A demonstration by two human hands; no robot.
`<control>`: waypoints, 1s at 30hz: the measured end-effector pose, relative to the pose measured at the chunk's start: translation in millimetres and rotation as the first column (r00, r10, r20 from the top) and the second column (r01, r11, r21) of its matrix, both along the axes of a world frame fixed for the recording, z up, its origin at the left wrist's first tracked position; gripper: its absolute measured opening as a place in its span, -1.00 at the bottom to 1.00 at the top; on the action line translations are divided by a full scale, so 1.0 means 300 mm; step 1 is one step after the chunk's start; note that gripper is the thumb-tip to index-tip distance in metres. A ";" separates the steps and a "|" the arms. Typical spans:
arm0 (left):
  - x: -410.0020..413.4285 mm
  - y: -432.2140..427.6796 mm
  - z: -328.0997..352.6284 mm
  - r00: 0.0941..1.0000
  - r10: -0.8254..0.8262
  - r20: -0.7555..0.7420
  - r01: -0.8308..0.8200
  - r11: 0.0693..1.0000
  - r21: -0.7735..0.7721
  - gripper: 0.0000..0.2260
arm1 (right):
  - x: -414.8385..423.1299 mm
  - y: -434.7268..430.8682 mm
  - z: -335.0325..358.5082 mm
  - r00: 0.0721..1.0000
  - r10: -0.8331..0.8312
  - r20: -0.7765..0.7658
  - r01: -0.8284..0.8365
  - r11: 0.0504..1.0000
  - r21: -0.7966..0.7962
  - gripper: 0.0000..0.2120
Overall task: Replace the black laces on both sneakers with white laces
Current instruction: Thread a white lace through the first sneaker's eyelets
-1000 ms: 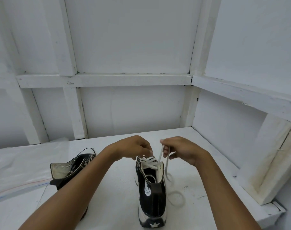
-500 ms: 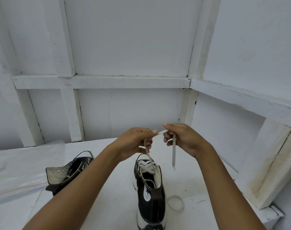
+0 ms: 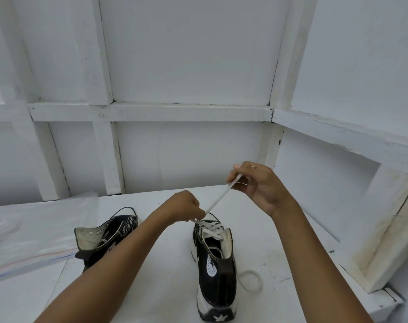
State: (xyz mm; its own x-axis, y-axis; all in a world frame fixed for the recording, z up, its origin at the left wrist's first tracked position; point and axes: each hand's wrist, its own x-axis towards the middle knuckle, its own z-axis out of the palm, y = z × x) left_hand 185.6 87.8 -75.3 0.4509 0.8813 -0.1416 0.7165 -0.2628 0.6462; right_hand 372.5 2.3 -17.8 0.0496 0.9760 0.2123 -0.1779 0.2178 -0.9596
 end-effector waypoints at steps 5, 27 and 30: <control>-0.023 0.005 0.020 0.995 -0.089 -0.052 0.089 0.996 0.002 -0.74 | -0.005 -0.009 -0.017 0.984 0.066 0.168 -0.059 0.997 -0.045 -0.69; -0.129 -0.126 0.101 0.969 -0.242 0.044 0.244 0.920 -0.306 -0.81 | -0.138 -0.035 -0.067 0.479 0.321 0.817 0.069 0.914 -0.399 -0.85; -0.130 -0.129 0.102 0.971 -0.231 0.053 0.236 0.921 -0.311 -0.80 | -0.153 -0.038 -0.068 0.462 0.312 0.830 0.082 0.917 -0.390 -0.88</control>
